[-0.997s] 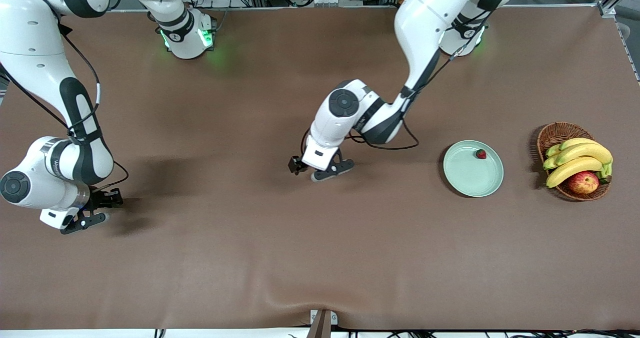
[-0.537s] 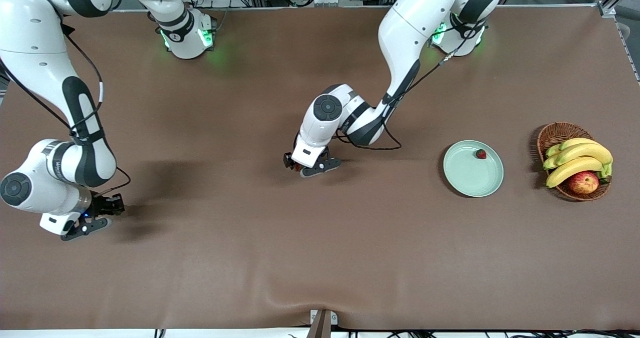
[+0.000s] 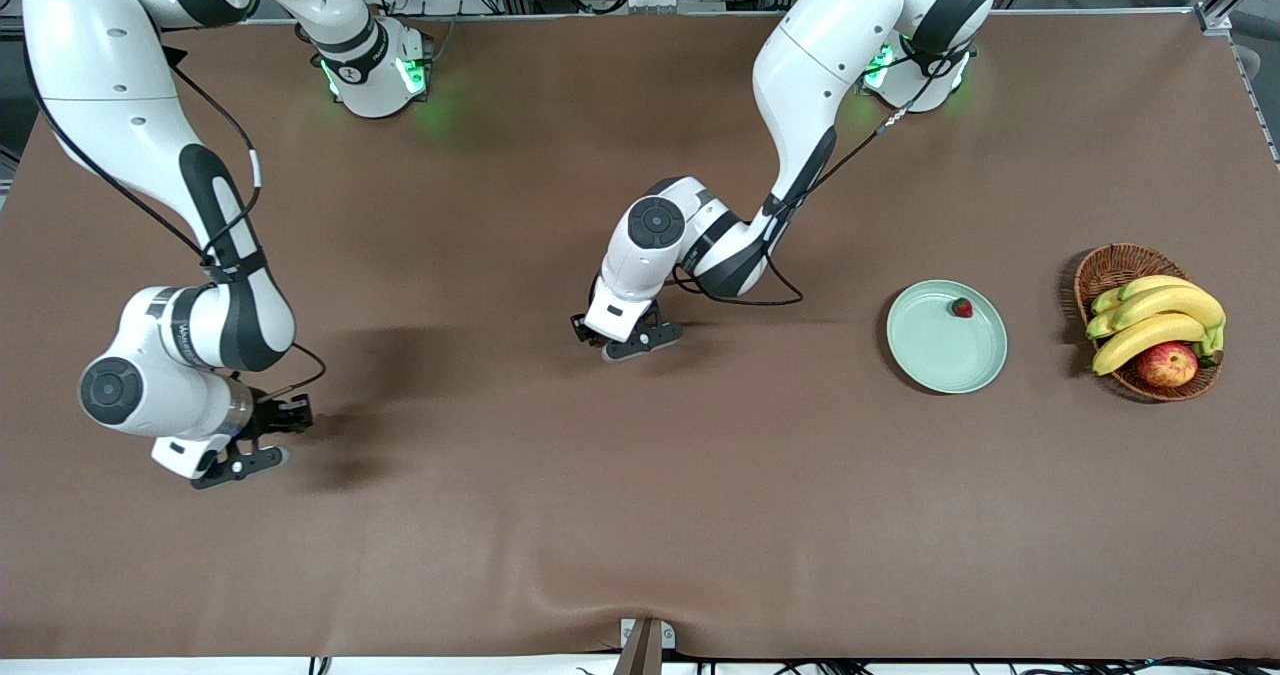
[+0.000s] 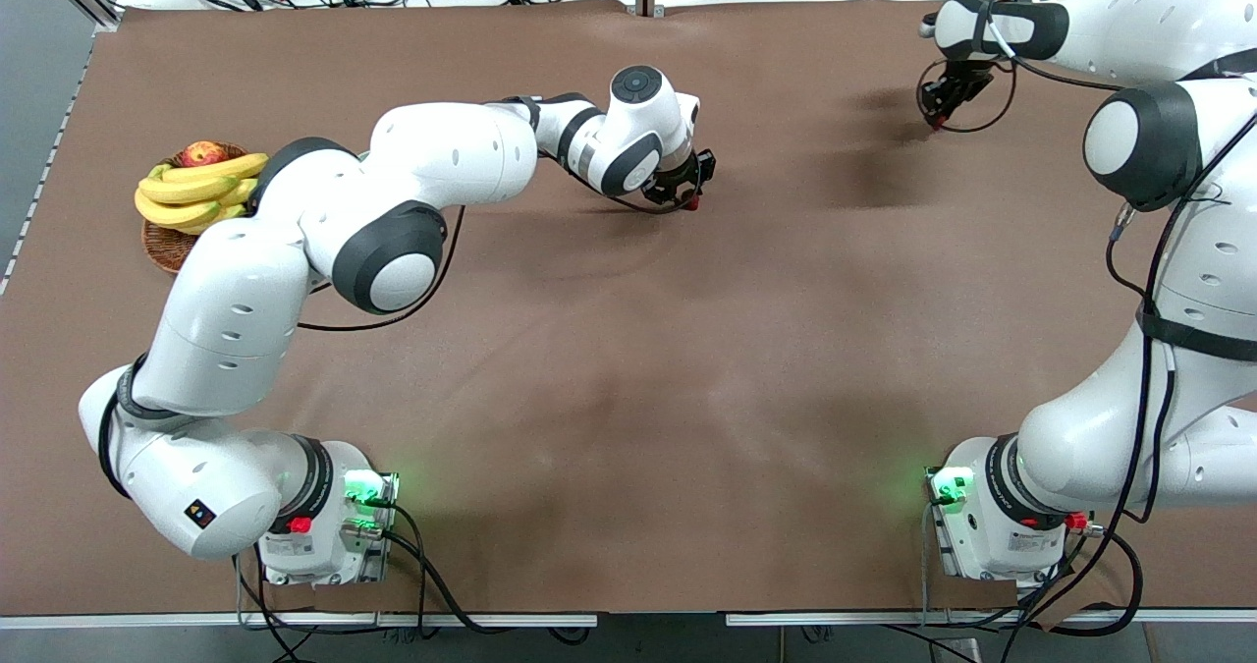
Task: Collect all strawberries into plate
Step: 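Place the strawberry on the plate with the left gripper while the right gripper lifts another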
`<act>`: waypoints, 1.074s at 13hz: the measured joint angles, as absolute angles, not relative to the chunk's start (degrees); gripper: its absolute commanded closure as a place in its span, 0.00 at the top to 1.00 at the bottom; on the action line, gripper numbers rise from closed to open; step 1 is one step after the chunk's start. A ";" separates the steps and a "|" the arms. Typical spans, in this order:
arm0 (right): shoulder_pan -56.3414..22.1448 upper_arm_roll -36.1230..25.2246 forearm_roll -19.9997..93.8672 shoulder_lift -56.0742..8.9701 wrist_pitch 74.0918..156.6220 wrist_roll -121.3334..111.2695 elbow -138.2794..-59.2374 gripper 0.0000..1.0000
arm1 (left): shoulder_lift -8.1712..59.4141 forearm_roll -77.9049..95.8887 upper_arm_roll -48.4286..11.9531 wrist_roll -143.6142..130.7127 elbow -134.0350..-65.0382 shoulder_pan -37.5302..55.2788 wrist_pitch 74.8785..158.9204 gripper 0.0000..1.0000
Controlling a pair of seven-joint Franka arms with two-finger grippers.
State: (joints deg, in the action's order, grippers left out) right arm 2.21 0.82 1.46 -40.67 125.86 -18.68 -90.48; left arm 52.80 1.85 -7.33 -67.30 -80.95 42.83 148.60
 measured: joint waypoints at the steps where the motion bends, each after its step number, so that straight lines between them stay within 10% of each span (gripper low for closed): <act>1: 1.64 1.19 3.32 -40.67 125.19 -17.35 -90.49 0.09 | 52.80 1.85 -7.34 -67.30 -80.80 43.01 148.65 0.00; 7: -2.52 1.75 7.92 -40.68 124.41 -9.48 -90.65 0.09 | 44.23 1.84 -6.30 -67.42 -84.05 37.57 147.10 0.00; 14: -17.28 2.26 11.96 -40.68 124.69 17.19 -90.58 0.07 | 24.14 -1.08 -5.88 -55.42 -99.32 17.47 115.53 0.00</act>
